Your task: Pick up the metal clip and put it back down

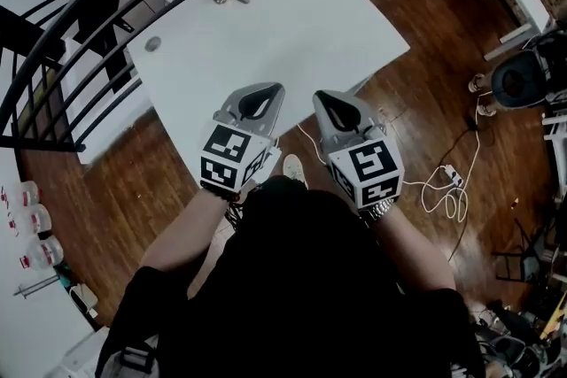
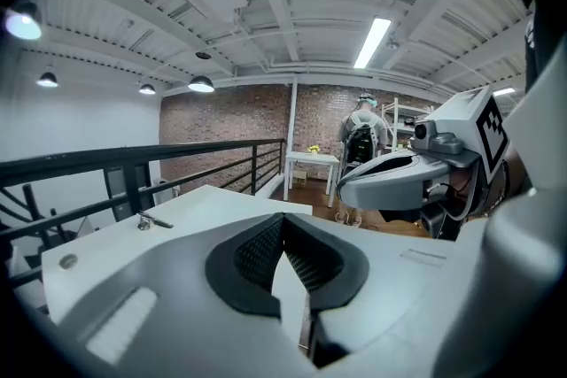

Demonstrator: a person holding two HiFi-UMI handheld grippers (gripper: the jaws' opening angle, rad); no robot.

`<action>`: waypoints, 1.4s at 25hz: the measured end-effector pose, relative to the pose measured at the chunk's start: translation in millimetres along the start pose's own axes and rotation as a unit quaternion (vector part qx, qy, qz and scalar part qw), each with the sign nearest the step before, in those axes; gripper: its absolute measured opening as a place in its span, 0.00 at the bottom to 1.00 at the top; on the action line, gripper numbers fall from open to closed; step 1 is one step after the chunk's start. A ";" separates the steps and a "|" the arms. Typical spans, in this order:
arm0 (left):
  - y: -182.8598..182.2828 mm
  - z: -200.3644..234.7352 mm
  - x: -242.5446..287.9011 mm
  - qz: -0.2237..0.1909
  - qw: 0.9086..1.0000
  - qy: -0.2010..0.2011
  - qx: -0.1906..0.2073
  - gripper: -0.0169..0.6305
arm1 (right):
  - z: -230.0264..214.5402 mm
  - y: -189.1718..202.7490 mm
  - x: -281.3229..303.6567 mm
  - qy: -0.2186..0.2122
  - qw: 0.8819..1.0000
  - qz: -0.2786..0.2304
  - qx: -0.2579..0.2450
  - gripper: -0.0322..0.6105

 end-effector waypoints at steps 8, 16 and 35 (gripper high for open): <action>-19.6 37.2 29.3 -0.014 0.997 -0.063 -0.040 0.05 | -43.7 -33.2 52.8 -0.062 0.997 0.026 -0.049 0.04; -27.6 80.0 40.7 -0.011 0.991 -0.122 -0.059 0.05 | -61.9 -58.4 116.8 -0.115 0.988 0.048 -0.093 0.04; -12.1 158.1 145.6 0.051 0.954 -0.256 -0.146 0.05 | -167.4 -58.6 282.6 -0.220 0.962 0.078 -0.138 0.13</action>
Point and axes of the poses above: the fingertips, and each gripper's own axes: x forward along the fingers, z to its left, y out of its underside, the point moved 5 cm from there along -x, backward along the fingers, and after that the axes turned 14 degrees about -y, right-handed, at the moved point
